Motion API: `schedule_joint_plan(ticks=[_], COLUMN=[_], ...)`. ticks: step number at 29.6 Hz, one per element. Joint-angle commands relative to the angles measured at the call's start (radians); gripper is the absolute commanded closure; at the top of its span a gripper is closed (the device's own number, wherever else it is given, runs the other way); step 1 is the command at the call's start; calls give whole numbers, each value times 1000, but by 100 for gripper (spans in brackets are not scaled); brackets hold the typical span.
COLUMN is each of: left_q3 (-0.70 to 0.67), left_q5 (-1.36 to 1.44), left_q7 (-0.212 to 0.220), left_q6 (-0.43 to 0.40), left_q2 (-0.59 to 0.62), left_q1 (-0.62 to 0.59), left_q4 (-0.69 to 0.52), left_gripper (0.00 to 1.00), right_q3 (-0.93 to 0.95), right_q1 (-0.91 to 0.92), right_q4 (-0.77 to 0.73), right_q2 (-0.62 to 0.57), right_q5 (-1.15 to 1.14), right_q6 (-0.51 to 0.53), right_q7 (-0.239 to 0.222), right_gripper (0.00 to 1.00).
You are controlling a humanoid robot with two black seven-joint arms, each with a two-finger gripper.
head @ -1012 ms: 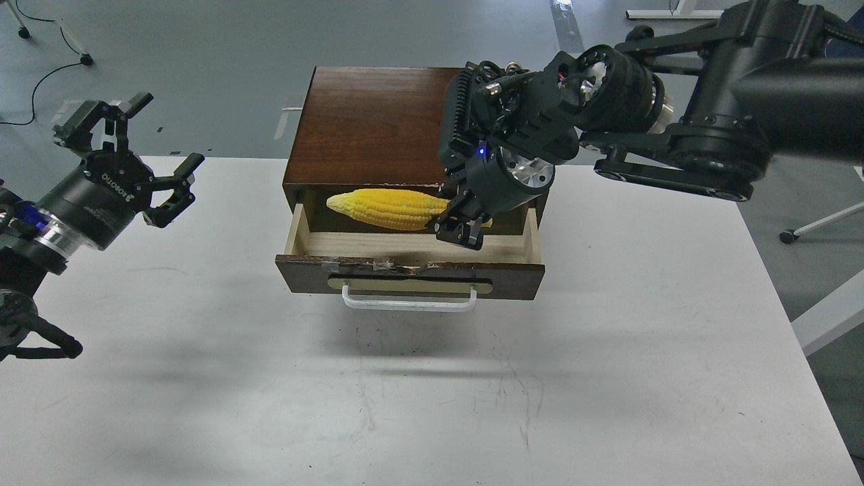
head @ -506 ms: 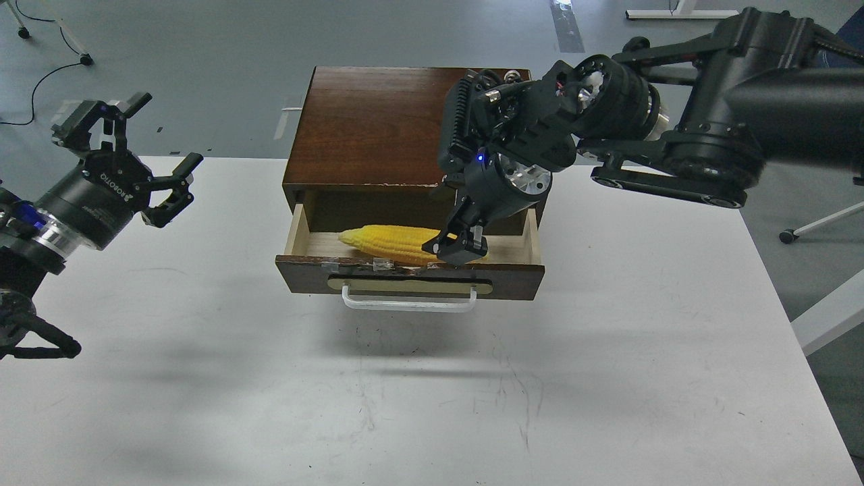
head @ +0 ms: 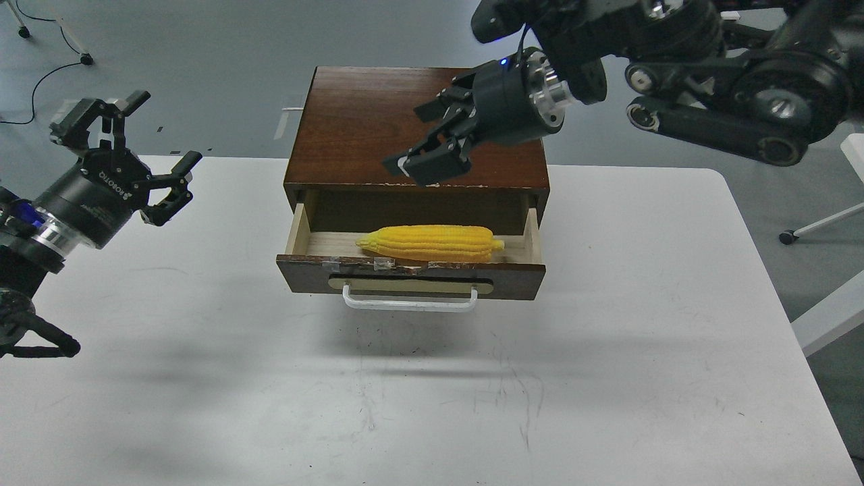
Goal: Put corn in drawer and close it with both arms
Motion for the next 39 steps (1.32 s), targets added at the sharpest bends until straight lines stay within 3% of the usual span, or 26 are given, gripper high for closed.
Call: schedule_joint_plan(ticks=[1,7,10,15,21,29,32,34,35,38,39], left_q3=[2,2,1,-1,-16,-12,7,36,71,117,149], left_q5=[1,159,328,571,976,1442,1542,1546,1548,1548,1548], left_q7=[0,0,0,0,0,0,0,0,0,0,0], left_q6=[0,0,0,0,0,0,0,0,0,0,0], left_q2=[4,2,4,36,34,-91,-165,-184,-190,-185,-176], left_q1=[-10,-47,-73,-133,-211,-253,-238,-227,-221,-216,-190], left_q4=[0,-2,-24,-130,-371,-538,-580,-586,-587,-591,-591], left_gripper=[0,0,0,0,0,1,11,35,59,94,100], right_q3=[67,369,536,672,693,692,690,690,690,692,692], right_q1=[-128,-514,-724,-922,-1018,-1032,-1035,-1036,-1036,-1039,-1041], right_q4=[-1,3,-8,-51,-103,-122,-120,-120,-120,-120,-120], right_q2=[-150,-276,-281,-267,-227,-223,-223,-223,-223,-223,-223], right_q5=[253,477,528,577,605,605,605,605,605,605,605], right_q6=[-1,-2,-4,-4,-4,-4,-4,-4,-4,-4,-4], right_q7=[0,0,0,0,0,0,0,0,0,0,0], right_gripper=[1,1,1,1,1,1,1,1,1,1,1])
